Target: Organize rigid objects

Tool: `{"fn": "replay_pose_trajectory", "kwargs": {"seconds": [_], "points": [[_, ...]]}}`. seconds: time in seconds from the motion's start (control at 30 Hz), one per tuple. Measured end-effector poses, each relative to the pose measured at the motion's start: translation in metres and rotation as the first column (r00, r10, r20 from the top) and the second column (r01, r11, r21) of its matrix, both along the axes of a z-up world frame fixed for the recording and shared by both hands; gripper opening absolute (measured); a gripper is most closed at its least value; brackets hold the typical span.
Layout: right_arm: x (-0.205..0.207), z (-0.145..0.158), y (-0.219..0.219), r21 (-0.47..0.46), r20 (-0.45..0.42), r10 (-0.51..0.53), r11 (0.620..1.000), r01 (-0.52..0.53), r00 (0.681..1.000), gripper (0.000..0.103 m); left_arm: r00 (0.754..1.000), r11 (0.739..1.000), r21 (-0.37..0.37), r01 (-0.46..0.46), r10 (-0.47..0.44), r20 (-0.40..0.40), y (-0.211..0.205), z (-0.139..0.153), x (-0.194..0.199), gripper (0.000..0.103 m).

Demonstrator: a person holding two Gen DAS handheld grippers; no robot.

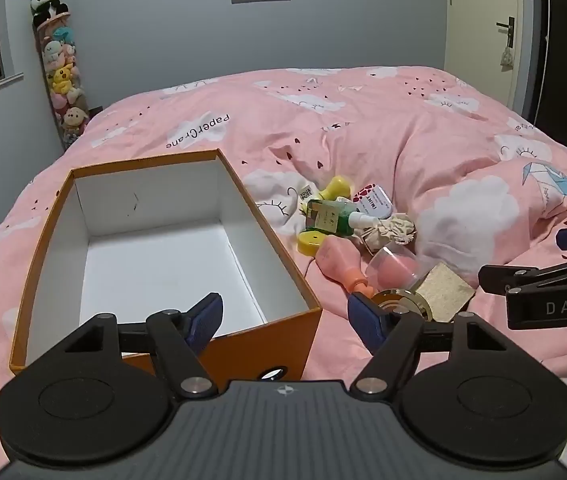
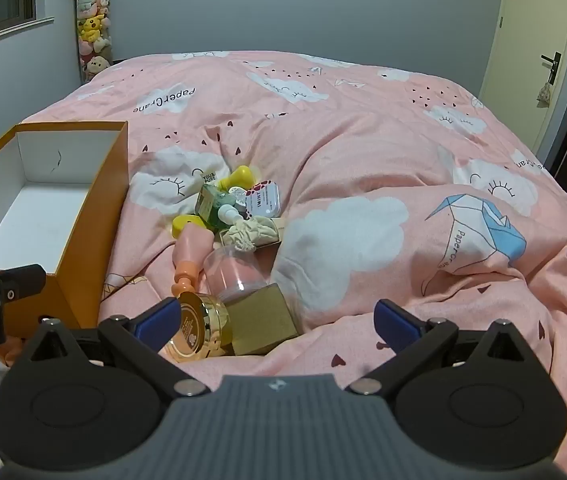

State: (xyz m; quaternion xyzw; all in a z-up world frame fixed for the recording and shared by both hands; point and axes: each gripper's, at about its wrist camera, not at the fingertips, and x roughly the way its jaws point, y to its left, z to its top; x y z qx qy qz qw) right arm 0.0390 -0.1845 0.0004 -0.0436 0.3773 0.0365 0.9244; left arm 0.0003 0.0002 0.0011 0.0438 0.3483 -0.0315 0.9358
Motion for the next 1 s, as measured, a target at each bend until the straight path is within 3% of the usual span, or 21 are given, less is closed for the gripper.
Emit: {"fn": "replay_pose_trajectory", "kwargs": {"seconds": [0.33,1.0], "points": [[0.001,-0.005,0.000,-0.003,-0.003,0.000,1.000,0.000,1.000,0.101,0.998,0.998,-0.008,0.058,-0.058,0.007,-0.007,0.002,0.009,0.084],[-0.002,-0.002,0.001,-0.002,-0.005,0.000,1.000,0.000,1.000,0.101,0.998,0.999,-0.025,0.044,-0.043,0.042,0.002,0.006,-0.005,0.082]]}}
